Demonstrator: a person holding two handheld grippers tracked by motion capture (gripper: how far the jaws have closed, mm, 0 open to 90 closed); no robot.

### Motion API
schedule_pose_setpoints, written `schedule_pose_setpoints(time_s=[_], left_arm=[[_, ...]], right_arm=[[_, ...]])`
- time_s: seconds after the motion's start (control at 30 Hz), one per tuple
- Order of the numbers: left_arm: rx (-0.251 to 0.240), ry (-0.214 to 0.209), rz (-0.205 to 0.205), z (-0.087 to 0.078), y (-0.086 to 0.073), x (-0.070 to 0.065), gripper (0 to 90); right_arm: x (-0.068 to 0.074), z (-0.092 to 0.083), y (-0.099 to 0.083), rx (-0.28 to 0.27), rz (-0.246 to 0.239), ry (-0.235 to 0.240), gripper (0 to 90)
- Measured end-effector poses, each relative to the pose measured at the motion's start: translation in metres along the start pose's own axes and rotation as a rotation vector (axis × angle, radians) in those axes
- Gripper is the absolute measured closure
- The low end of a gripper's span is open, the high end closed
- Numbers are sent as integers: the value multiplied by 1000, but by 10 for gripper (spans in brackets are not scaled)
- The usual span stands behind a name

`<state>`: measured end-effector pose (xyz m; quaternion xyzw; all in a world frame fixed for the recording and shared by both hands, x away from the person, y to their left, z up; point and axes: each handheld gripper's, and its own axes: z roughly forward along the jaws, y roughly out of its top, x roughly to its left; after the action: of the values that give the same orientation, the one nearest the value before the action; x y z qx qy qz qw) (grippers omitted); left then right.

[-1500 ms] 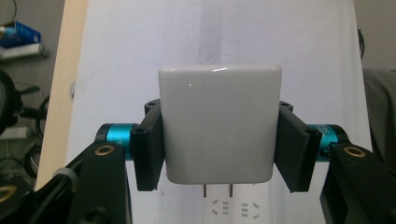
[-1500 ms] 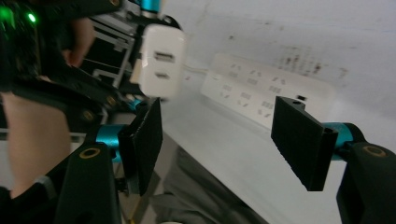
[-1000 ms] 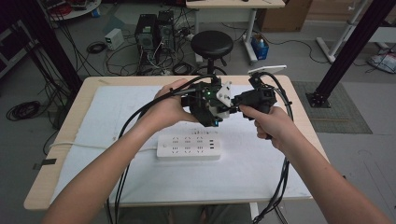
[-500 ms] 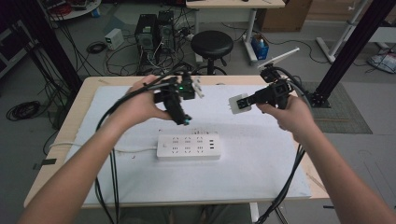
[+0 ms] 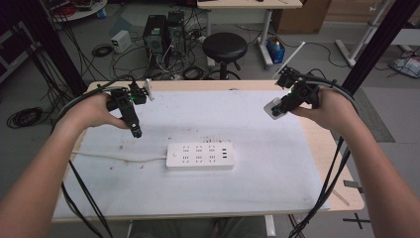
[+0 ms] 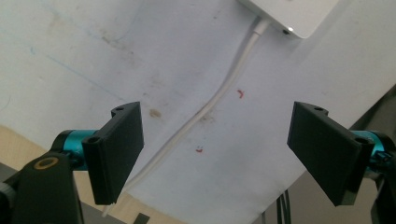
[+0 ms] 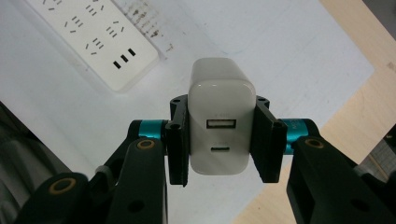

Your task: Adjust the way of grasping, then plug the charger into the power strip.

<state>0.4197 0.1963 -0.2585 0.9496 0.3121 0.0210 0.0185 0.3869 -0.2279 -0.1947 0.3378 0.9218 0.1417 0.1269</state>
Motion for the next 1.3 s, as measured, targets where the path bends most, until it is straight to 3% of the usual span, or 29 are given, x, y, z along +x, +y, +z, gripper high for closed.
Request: schedule_pose_setpoints(time_s=[0.27, 0.4, 0.67, 0.7, 0.77, 0.8, 0.83, 0.93, 1.0, 1.03, 1.1, 1.3], left_arm=[[-86, -23, 18, -12, -9, -6, 171], [-100, -21, 14, -12, -15, -9, 171], [-100, -20, 16, -7, -28, -14, 163], [-100, -20, 16, -7, -28, -14, 163], [-105, -18, 25, -4, -32, -17, 163], [-105, -18, 25, -4, -32, -17, 163], [-109, -23, 37, -3, -35, -19, 163], [-122, -26, 35, 0, -38, -24, 163], [-126, -25, 43, 0, -40, -27, 163], [-129, -27, 45, 1, -41, -29, 163], [-120, -23, 61, 1, -42, -31, 163], [-123, -19, 92, 2, -46, -42, 163]], right_arm=[[10, 4, 13, -2, -75, 7, 621], [16, 9, 25, -19, -116, 13, 622], [41, 38, 58, -12, -266, 53, 621], [41, 38, 58, -12, -266, 53, 621], [56, 60, 72, 31, -354, 52, 621], [56, 60, 72, 31, -354, 52, 621], [63, 67, 76, 43, -392, 37, 621], [89, 100, 94, 100, -489, 123, 622], [94, 108, 97, 125, -505, 132, 622], [103, 124, 103, 174, -549, 151, 622], [106, 128, 104, 186, -549, 155, 622], [120, 159, 109, 285, -638, 162, 622]])
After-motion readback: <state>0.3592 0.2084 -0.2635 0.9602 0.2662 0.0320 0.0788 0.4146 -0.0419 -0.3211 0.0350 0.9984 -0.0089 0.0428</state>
